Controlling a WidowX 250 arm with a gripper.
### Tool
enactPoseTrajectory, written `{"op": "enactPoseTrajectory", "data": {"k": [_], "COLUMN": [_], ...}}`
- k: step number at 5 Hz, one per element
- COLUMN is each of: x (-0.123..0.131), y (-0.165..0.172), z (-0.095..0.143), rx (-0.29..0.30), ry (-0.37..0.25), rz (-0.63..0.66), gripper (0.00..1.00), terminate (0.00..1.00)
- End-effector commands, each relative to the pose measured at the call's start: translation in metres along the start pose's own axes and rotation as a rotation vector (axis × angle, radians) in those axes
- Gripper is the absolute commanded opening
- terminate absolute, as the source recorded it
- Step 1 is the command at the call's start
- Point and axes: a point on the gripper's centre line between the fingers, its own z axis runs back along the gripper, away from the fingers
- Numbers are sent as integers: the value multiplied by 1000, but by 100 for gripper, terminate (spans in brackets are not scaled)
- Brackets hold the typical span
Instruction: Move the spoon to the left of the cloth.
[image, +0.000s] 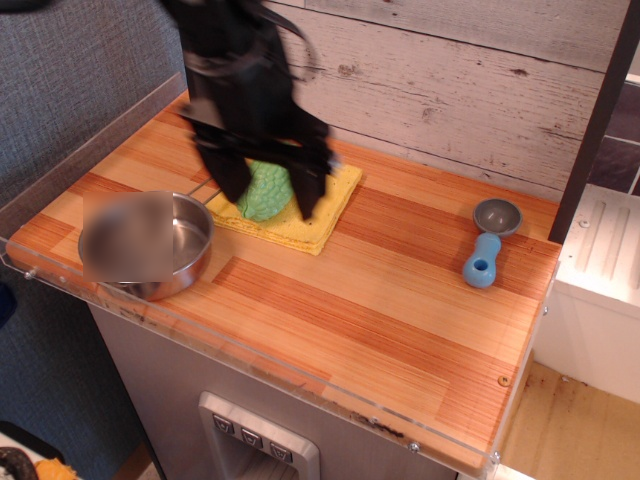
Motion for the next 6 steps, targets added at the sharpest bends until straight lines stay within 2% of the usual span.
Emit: {"op": "enactPoseTrajectory", "data": {"k": [1,2,4,6], "x": [43,58,80,83], "y": [-88,-106,-106,-97], "z": [-23,-41,-77,-88], "rx": [56,80,144,130], "ry": [12,26,72,111], "rz": [-131,-163,-166,-160], "gripper": [100,100,100,100], "terminate": [0,0,0,0]}}
